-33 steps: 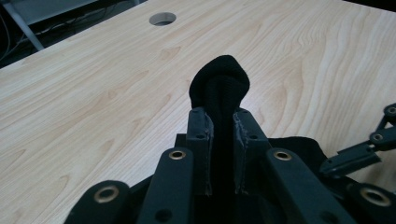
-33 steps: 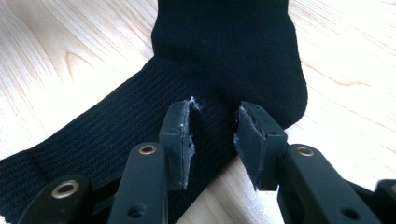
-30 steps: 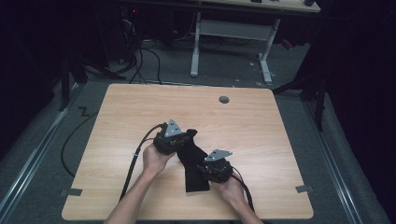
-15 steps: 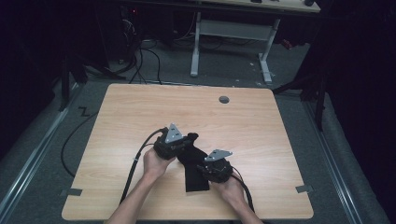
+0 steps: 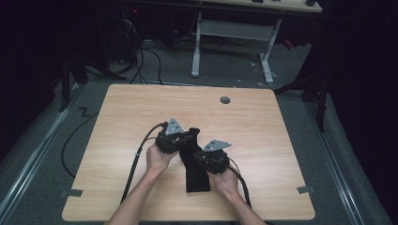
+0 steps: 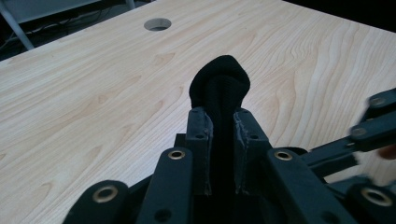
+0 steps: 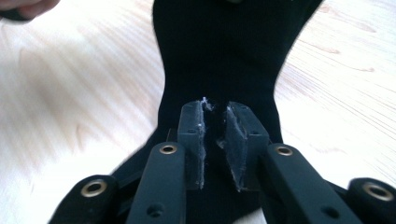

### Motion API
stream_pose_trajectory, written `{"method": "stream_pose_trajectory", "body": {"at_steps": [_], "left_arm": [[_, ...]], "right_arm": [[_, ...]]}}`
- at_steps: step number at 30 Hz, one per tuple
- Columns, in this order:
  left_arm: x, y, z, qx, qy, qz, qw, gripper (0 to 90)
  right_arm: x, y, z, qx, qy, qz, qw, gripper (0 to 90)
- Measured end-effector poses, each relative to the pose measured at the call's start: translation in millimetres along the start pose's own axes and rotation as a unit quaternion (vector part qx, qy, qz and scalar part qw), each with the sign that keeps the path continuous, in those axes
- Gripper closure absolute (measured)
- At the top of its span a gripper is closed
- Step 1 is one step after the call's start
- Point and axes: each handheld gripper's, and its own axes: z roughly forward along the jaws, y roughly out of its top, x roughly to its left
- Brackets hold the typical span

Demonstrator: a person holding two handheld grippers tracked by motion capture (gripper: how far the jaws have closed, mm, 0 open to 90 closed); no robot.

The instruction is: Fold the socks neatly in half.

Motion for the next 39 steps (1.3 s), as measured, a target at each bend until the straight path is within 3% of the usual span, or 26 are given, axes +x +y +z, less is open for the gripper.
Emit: {"method": "stream_pose_trajectory", "body": {"at_steps": [9, 16, 22, 30, 39], "left_arm": [[-0.2, 1.2, -5.9, -0.006, -0.01, 0.007, 0.9999, 78.1], [-8.5, -1.9, -7.0, 0.003, -0.024, 0.024, 0.9994, 77.5], [-17.0, -11.9, -2.6, 0.019, -0.03, 0.038, 0.9987, 77.5], [-20.6, -24.0, 3.4, 0.026, -0.026, 0.033, 0.9988, 77.5], [-19.9, -27.9, 3.0, 0.036, -0.013, 0.044, 0.9983, 77.6]], "right_arm": [[3.4, 2.4, 34.3, 0.036, -0.015, 0.002, 0.9992, 81.0], [1.3, 2.1, 41.6, 0.035, -0.025, 0.01, 0.999, 82.2], [1.7, 2.3, 42.1, 0.033, -0.029, 0.012, 0.999, 80.9], [1.6, 3.1, 39.4, 0.031, -0.029, 0.012, 0.999, 74.6], [9.7, -1.7, 7.3, 0.025, -0.013, -0.008, 0.9996, 67.9]]}}
